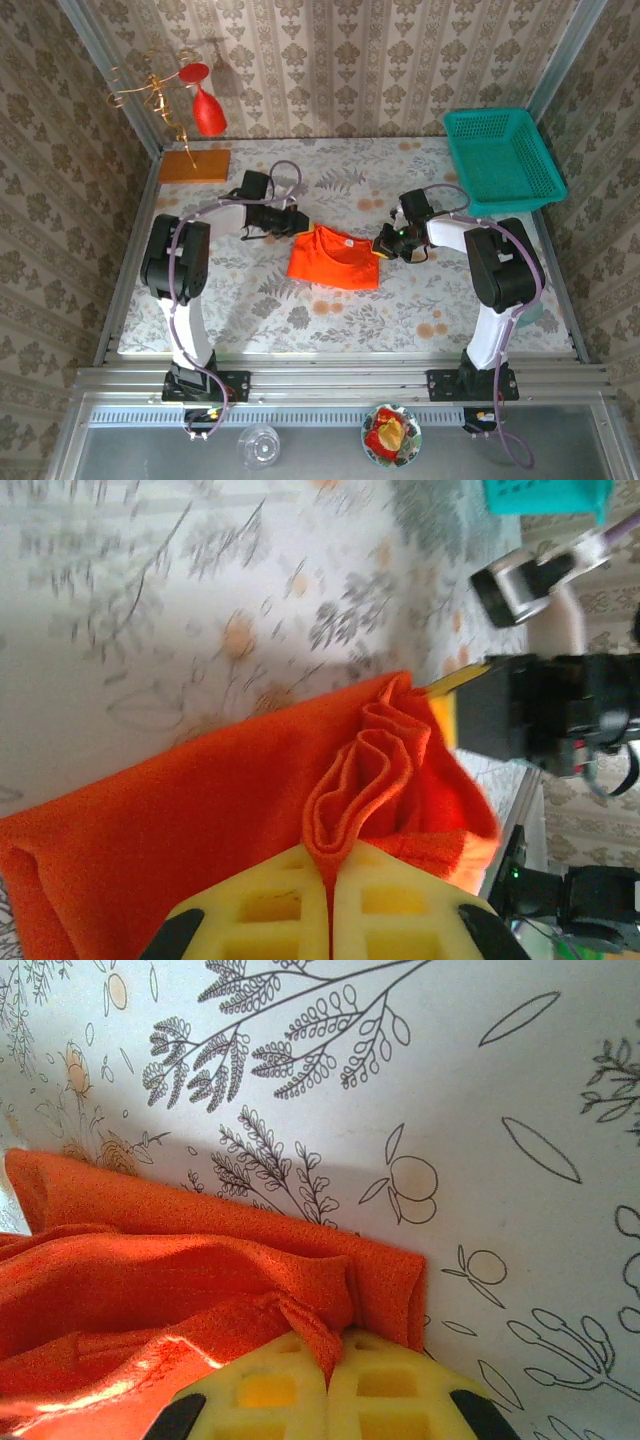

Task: Fold the inside-out t-shirt

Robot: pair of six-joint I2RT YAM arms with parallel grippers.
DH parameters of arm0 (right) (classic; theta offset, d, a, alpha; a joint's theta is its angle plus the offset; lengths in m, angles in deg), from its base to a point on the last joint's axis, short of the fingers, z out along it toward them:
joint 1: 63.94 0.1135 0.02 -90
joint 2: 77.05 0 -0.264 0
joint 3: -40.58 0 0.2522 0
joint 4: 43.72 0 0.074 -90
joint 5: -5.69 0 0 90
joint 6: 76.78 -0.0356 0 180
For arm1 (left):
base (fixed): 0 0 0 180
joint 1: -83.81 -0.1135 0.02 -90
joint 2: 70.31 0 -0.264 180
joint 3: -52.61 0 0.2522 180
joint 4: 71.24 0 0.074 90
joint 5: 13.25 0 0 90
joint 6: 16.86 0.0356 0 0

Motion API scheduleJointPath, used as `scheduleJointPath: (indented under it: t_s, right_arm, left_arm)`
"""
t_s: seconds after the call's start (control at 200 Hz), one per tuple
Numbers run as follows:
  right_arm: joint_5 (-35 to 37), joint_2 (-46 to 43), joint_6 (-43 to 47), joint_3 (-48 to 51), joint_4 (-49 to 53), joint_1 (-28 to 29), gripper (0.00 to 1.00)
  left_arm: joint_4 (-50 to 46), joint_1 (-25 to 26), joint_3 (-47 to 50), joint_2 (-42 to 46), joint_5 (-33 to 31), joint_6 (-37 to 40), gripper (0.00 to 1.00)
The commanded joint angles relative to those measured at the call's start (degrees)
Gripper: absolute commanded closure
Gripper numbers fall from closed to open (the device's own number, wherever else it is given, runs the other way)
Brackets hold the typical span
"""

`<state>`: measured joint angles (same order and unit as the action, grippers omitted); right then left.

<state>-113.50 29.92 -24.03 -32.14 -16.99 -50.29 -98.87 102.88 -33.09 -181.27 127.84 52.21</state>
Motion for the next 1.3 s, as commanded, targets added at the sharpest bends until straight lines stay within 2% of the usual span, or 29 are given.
scheduleJointPath:
  t_s: [0.0, 0.115, 0.27, 0.425, 0.595, 0.825, 1.295]
  right_arm:
    - [4.1, 3.3, 1.8, 1.8, 5.3, -0.2, 1.00]
    - [4.1, 2.8, 2.6, 2.5, 5.7, 0.0, 1.00]
    - [4.3, 2.7, 3.5, 3.2, 6.2, 0.3, 1.00]
    - [4.1, 2.0, 3.7, 3.9, 6.4, 0.5, 1.00]
    - [2.6, -2.5, 3.0, 2.7, 7.1, 0.5, 1.00]
    - [1.0, -7.2, 2.3, -1.4, 8.8, 0.2, 1.00]
    - [9.0, 4.2, 3.7, -3.7, 9.5, -4.0, 1.00]
  left_arm:
    - [-3.9, 0.0, -4.4, -0.6, -7.1, 0.9, 1.00]
    - [-4.7, 0.1, -7.4, -5.4, -10.7, 1.0, 1.00]
    - [-4.0, 0.3, -12.1, -13.8, -11.0, -0.7, 1.00]
    - [-8.6, 0.9, -17.5, -19.4, -12.6, 0.0, 1.00]
    - [-10.8, 1.1, -16.1, -18.4, -18.2, 2.1, 1.00]
    - [-10.9, 1.3, -13.9, -18.2, -18.5, 3.3, 1.00]
    - [-10.9, 0.6, -12.8, -18.2, -18.4, 4.2, 1.00]
